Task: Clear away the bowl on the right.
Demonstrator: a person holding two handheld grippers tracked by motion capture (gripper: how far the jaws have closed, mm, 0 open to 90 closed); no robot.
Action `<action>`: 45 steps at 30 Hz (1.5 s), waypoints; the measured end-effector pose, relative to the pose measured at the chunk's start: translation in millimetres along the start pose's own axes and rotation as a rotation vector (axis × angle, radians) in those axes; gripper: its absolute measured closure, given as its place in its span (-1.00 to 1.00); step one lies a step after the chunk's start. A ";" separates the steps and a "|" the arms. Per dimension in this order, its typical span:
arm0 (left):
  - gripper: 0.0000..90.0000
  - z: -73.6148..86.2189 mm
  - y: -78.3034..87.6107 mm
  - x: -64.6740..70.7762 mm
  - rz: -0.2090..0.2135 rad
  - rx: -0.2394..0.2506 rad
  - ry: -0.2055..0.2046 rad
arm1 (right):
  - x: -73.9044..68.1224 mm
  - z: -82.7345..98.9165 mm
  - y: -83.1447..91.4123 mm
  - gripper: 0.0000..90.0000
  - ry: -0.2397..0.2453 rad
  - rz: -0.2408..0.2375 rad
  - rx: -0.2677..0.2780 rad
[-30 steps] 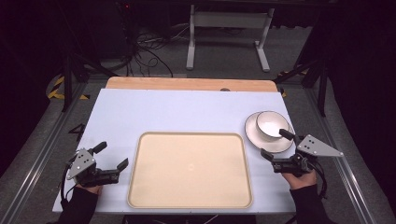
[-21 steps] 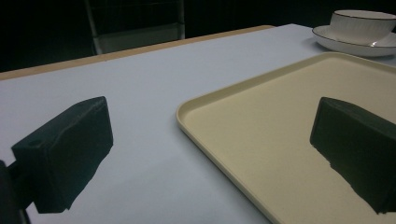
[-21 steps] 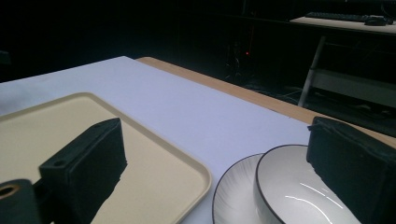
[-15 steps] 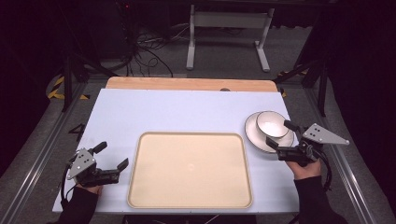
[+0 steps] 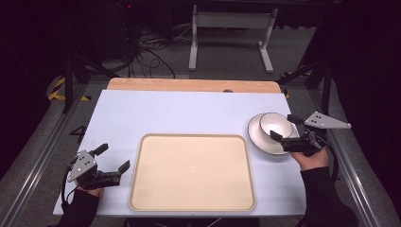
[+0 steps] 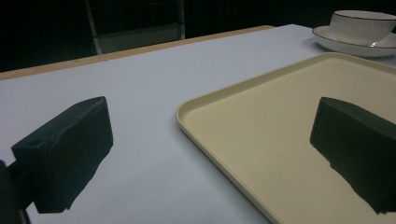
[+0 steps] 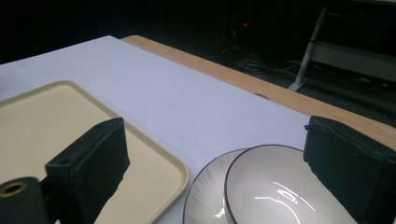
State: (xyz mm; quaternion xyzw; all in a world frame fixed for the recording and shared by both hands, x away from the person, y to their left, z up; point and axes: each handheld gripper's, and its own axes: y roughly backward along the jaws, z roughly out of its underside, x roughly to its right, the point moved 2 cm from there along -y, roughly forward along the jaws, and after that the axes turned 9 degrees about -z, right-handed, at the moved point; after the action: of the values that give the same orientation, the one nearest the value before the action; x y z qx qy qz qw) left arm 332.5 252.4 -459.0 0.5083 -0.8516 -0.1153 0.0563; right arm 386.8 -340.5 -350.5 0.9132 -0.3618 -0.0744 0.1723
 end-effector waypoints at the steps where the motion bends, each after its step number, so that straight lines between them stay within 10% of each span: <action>1: -1.00 0.0 0.0 0.0 0.000 0.000 -0.001 | 0.6 -0.8 -0.9 -0.85 0.004 0.001 0.000; 23: -1.00 -0.1 -0.1 0.0 0.001 0.001 -0.002 | 49.7 -13.0 -9.2 -0.66 -0.163 0.165 -0.197; 45: -1.00 0.0 -0.4 -0.4 0.001 -0.002 -0.003 | 80.4 -12.4 -29.3 -0.21 -0.304 0.203 -0.451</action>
State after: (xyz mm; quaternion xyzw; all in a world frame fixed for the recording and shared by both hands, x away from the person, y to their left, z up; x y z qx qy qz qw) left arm 333.1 252.6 -459.1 0.5077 -0.8518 -0.1168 0.0555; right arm 467.1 -372.6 -350.7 0.7892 -0.4475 -0.2715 0.3213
